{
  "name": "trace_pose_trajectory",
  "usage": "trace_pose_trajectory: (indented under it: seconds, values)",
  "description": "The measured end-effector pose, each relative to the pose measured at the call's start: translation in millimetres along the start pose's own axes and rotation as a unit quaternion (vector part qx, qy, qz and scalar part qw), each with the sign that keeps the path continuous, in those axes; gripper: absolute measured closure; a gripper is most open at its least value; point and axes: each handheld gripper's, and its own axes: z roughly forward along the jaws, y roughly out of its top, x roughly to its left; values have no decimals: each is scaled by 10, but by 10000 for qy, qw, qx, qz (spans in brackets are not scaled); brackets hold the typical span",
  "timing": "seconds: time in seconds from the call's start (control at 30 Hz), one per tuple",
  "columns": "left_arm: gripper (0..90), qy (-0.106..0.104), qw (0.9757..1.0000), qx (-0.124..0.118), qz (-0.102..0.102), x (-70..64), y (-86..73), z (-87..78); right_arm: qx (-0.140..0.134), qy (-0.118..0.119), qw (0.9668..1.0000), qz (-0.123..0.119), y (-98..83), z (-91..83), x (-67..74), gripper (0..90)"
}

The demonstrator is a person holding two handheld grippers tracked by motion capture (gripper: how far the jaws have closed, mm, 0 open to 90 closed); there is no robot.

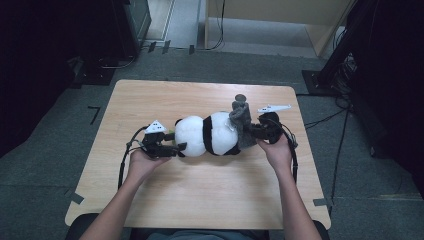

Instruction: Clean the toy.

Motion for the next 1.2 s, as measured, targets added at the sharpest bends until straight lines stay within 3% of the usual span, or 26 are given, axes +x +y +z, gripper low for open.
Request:
trace_pose_trajectory:
  seconds: [0.1,0.17,0.3,0.57,0.8,1.0,1.2]
  values:
    - [304,-47,10000,-72,33,42,54,-74,8,-5,10000,-12,3,3,-27,776]
    - [306,-123,9998,-177,-52,89,91,-125,24,-15,10000,-18,8,2,-35,776]
    - [311,-194,9997,-138,-97,200,181,-133,63,-19,10000,-18,18,3,-41,776]
    - [326,-109,9995,-12,288,339,366,-26,90,-5,9999,-64,33,13,-53,776]
    - [362,-476,9970,81,610,381,360,137,165,54,9998,-72,28,72,-64,779]
    - [162,-706,9969,185,295,524,322,264,181,73,9997,-177,28,159,-44,787]
    - [90,-832,9936,167,745,434,297,322,71,257,9996,-125,28,250,-43,801]
